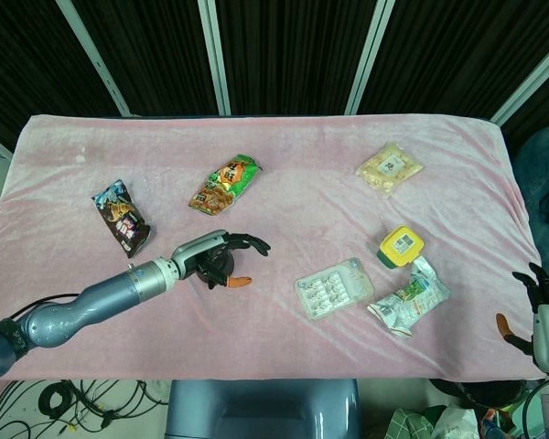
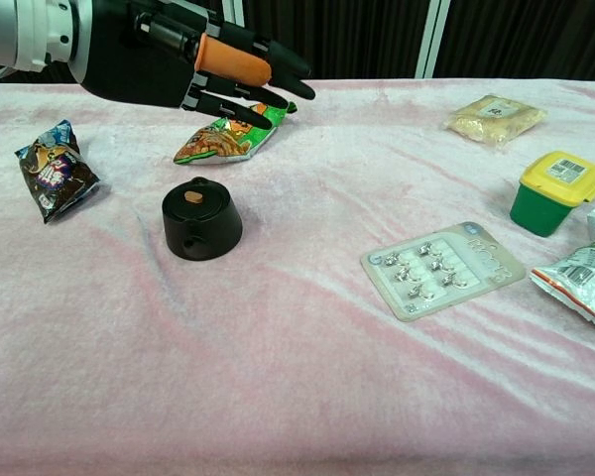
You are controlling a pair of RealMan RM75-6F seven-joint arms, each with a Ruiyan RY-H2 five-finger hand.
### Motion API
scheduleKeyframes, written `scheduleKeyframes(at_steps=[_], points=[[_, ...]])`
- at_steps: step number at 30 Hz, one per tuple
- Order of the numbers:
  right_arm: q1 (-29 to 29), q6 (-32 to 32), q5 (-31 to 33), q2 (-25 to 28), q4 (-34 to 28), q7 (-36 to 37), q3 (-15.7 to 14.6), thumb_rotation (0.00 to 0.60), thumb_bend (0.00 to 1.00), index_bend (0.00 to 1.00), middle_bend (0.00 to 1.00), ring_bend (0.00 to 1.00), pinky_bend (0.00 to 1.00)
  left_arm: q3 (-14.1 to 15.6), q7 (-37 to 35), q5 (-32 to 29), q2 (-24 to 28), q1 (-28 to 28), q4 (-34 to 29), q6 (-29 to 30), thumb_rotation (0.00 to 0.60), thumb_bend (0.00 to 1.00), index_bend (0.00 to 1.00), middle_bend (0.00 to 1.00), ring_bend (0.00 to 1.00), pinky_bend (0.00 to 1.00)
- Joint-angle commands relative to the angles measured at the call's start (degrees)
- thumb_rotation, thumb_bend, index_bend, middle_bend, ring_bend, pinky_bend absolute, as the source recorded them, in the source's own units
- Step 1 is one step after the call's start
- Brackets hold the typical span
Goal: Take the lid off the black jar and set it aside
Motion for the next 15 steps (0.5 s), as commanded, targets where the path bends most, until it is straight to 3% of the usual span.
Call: scheduleKeyframes(at_steps=[1, 9, 15], points=[[-0.01, -0.06, 0.00, 0.05, -0.03, 0.14, -0.02, 0.600, 0.26, 0.22, 0.08, 0.13, 0.21, 2.50, 4.28, 4.40, 0.46, -0.49, 1.13, 4.50, 0.600, 0.29, 0.33, 0.18, 0.00, 0.04], [0.04, -0.23, 0.00, 0.07, -0.03, 0.19, -0.04, 0.600, 0.26, 0.22, 0.08, 0.13, 0.21, 12.08, 14.03, 12.94, -1.21, -2.43, 5.41, 18.31, 0.600, 0.29, 0.34, 0.17, 0.00, 0.03], [0.04, -0.30, 0.16, 0.13, -0.02, 0.41, 0.05, 0.600, 0.26, 0.21, 0.08, 0.13, 0.21, 20.45, 25.97, 18.63, -3.45, -5.56, 10.87, 27.35, 0.600, 0.30, 0.34, 0.17, 0.00, 0.01]])
